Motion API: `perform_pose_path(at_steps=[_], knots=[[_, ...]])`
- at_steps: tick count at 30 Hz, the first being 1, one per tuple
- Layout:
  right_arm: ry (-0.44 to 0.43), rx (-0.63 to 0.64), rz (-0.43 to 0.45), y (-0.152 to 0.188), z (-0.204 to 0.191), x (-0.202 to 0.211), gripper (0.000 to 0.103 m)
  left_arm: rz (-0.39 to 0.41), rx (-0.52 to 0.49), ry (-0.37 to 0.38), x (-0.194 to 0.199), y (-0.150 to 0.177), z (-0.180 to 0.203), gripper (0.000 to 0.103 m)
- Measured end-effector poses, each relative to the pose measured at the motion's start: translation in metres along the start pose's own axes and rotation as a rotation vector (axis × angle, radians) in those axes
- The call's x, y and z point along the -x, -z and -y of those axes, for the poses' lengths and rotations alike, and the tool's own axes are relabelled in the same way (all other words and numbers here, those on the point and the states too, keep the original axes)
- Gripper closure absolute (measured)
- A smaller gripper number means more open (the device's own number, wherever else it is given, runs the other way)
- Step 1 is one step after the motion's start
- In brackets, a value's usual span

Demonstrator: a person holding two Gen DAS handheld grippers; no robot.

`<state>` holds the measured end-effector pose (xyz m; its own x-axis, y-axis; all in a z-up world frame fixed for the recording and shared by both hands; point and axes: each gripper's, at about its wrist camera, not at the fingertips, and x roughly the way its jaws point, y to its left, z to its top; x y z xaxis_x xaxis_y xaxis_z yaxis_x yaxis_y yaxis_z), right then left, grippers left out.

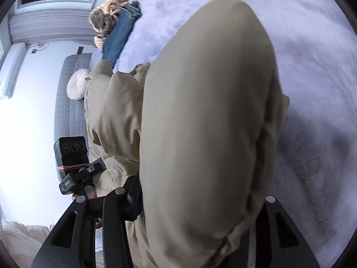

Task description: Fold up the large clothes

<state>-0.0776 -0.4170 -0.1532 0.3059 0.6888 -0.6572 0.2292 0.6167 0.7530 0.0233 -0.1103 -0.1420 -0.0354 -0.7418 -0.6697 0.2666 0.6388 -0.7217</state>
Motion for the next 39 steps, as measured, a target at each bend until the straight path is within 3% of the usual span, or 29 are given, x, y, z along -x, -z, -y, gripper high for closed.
perform_pose_path(at_steps=[6, 10, 15, 19, 23, 28, 35, 39], knots=[[-0.047, 0.074, 0.028, -0.032, -0.07, -0.049, 0.054, 0.103, -0.038, -0.064, 0.081, -0.033, -0.037, 0.024], [-0.062, 0.103, 0.019, -0.062, -0.101, -0.103, 0.054, 0.163, -0.028, -0.138, 0.11, -0.062, -0.079, 0.024], [-0.043, 0.096, 0.003, -0.089, -0.106, -0.159, 0.054, 0.172, 0.067, -0.209, 0.103, -0.082, -0.142, 0.024], [-0.012, 0.061, 0.006, -0.099, -0.093, -0.179, 0.053, 0.186, 0.113, -0.215, 0.09, -0.078, -0.174, 0.015], [0.05, 0.074, -0.001, -0.099, -0.098, -0.196, 0.04, 0.202, 0.073, -0.286, 0.081, -0.069, -0.171, 0.007], [0.121, 0.037, 0.013, -0.107, -0.096, -0.2, 0.027, 0.227, 0.037, -0.384, 0.072, -0.087, -0.149, 0.007], [0.29, 0.119, 0.068, -0.098, -0.133, -0.172, 0.026, 0.29, 0.017, -0.554, 0.093, -0.076, -0.121, 0.007], [0.326, 0.126, 0.112, -0.084, -0.144, -0.145, 0.026, 0.311, 0.004, -0.591, 0.132, -0.046, -0.122, 0.007]])
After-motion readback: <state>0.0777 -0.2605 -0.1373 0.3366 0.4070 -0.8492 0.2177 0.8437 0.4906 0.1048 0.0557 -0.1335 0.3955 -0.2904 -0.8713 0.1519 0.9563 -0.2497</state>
